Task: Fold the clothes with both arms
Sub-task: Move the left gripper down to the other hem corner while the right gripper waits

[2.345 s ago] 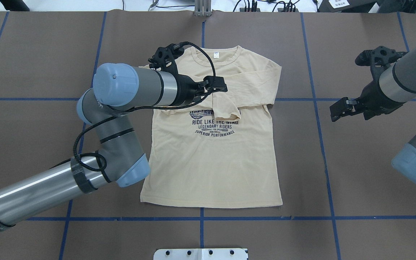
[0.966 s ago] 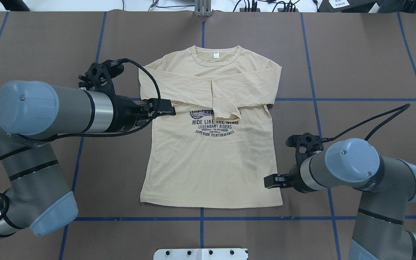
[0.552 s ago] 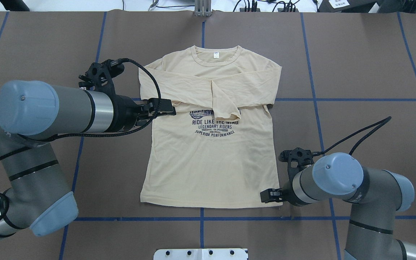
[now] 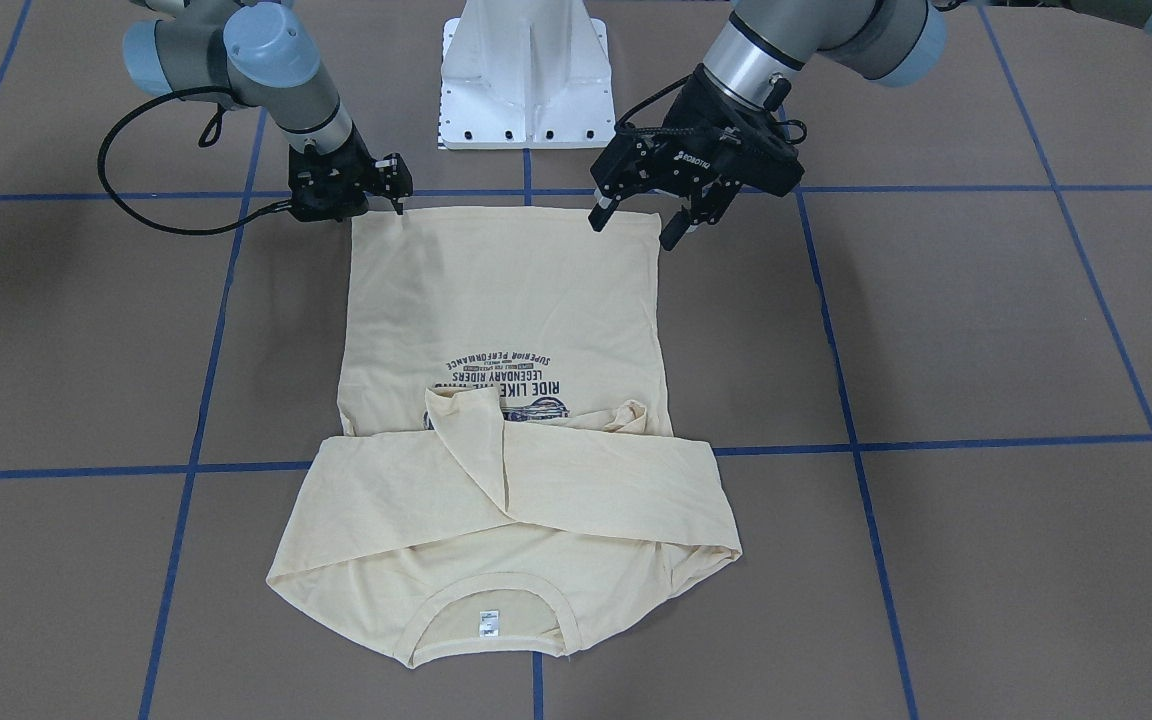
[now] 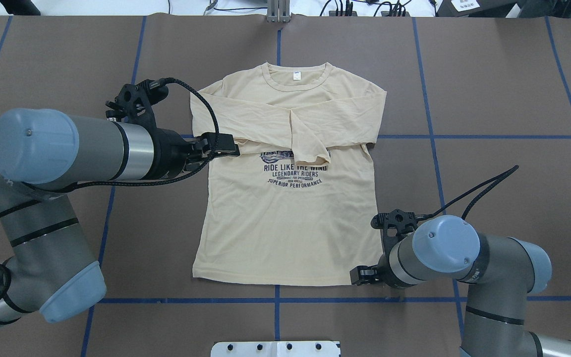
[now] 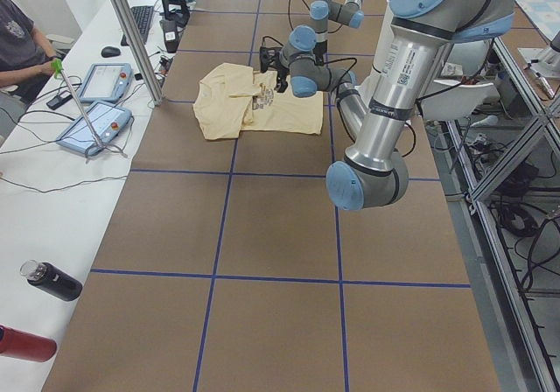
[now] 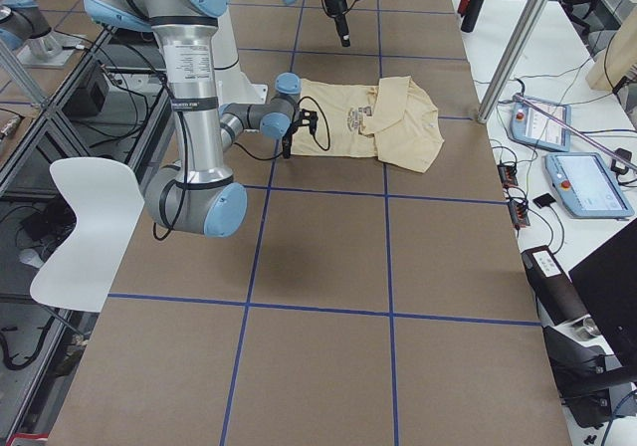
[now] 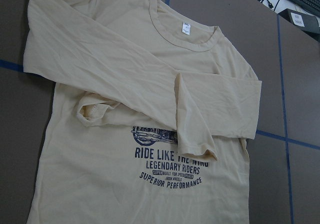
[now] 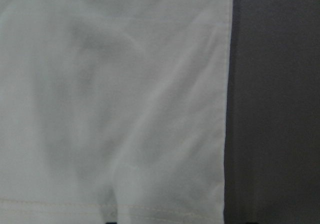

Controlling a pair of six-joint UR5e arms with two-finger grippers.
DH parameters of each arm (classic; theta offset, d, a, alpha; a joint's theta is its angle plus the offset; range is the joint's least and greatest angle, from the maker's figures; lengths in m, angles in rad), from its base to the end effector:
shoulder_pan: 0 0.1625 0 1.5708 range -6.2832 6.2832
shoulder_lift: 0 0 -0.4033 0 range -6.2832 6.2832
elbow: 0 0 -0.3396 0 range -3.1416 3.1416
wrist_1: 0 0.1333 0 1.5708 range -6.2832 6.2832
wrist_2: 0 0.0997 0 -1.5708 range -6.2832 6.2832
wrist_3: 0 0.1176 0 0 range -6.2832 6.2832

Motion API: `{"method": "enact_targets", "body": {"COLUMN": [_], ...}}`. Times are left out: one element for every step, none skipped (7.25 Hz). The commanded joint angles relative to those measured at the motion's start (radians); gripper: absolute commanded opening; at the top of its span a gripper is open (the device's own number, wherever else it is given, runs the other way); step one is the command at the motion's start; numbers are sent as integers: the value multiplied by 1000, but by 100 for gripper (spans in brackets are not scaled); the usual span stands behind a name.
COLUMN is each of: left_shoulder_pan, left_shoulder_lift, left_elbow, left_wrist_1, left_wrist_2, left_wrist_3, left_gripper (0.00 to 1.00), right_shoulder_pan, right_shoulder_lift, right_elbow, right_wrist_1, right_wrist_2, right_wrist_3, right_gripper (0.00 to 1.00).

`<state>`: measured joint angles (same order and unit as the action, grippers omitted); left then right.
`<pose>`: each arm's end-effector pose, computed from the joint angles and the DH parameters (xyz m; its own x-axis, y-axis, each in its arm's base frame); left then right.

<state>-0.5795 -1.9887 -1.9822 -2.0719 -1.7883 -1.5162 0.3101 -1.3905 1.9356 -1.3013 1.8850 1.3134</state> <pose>0.3830 -0.3796 0.2112 0.2185 -0.0793 -0.9726 0.3479 0.9375 0.0017 -0.4584 -0.2487 0.3874 0.6513 -0.0455 0.7575 0.0927 0.9955 -0.0199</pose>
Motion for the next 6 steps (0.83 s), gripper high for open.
{"method": "enact_targets", "body": {"left_shoulder_pan": [0, 0, 0, 0, 0, 0], "left_shoulder_lift": [1, 1, 1, 1, 1, -1], "left_elbow": [-3, -4, -4, -4, -4, -4], "left_wrist_1": [9, 9, 9, 9, 10, 10], "left_wrist_2": [0, 0, 0, 0, 0, 0], "left_wrist_3": [1, 1, 1, -1, 1, 1], "left_gripper": [100, 100, 100, 100, 100, 100], "right_shoulder_pan": [0, 3, 1, 3, 4, 6], "right_shoulder_lift": [1, -1, -2, -1, -1, -1], "right_elbow": [-1, 0, -1, 0, 3, 5], "right_wrist_1": [-10, -10, -15, -33, -38, -38], "right_wrist_2": [0, 3, 3, 8, 11, 11], "right_wrist_3": [4, 4, 4, 4, 4, 4], "right_gripper": [73, 73, 73, 70, 59, 42]}}
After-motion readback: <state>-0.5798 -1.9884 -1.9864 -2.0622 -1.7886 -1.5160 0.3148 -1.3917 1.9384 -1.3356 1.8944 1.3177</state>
